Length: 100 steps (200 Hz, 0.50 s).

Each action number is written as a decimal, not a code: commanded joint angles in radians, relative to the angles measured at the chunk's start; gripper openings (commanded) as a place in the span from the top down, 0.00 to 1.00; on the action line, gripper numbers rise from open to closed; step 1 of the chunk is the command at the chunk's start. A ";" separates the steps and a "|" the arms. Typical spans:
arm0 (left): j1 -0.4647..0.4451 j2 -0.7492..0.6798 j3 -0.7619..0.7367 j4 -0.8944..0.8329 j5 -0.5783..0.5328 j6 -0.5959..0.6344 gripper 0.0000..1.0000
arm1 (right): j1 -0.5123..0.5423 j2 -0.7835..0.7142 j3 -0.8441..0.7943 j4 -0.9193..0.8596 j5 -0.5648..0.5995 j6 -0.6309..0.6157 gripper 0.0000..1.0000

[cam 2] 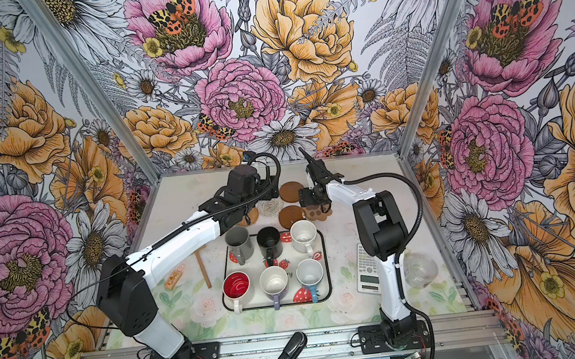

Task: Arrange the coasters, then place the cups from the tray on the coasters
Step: 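Raise both arms and reach both grippers toward the coaster cluster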

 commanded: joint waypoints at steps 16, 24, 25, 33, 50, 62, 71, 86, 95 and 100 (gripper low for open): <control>-0.012 0.014 0.035 -0.021 -0.048 -0.026 0.10 | 0.006 0.036 0.019 -0.010 0.008 0.034 0.23; -0.013 0.015 0.036 -0.021 -0.047 -0.028 0.10 | 0.007 0.043 0.018 -0.012 0.008 0.038 0.23; -0.013 0.015 0.036 -0.021 -0.048 -0.028 0.10 | 0.007 0.044 0.018 -0.012 0.008 0.038 0.23; -0.013 0.016 0.037 -0.020 -0.048 -0.030 0.10 | 0.006 0.052 0.019 -0.014 0.004 0.039 0.23; -0.017 0.018 0.038 -0.021 -0.050 -0.034 0.10 | 0.008 0.060 0.018 -0.018 -0.002 0.037 0.23; -0.020 0.021 0.038 -0.021 -0.050 -0.035 0.10 | 0.010 0.064 0.019 -0.023 0.009 0.035 0.23; -0.021 0.024 0.037 -0.021 -0.050 -0.035 0.10 | 0.009 0.067 0.020 -0.026 0.020 0.033 0.23; -0.022 0.030 0.044 -0.024 -0.051 -0.036 0.10 | 0.010 0.082 0.034 -0.041 0.038 0.034 0.23; -0.023 0.034 0.053 -0.030 -0.051 -0.034 0.10 | 0.010 0.091 0.046 -0.057 0.042 0.030 0.23; -0.023 0.036 0.056 -0.032 -0.051 -0.034 0.10 | 0.010 0.097 0.052 -0.067 0.045 0.029 0.23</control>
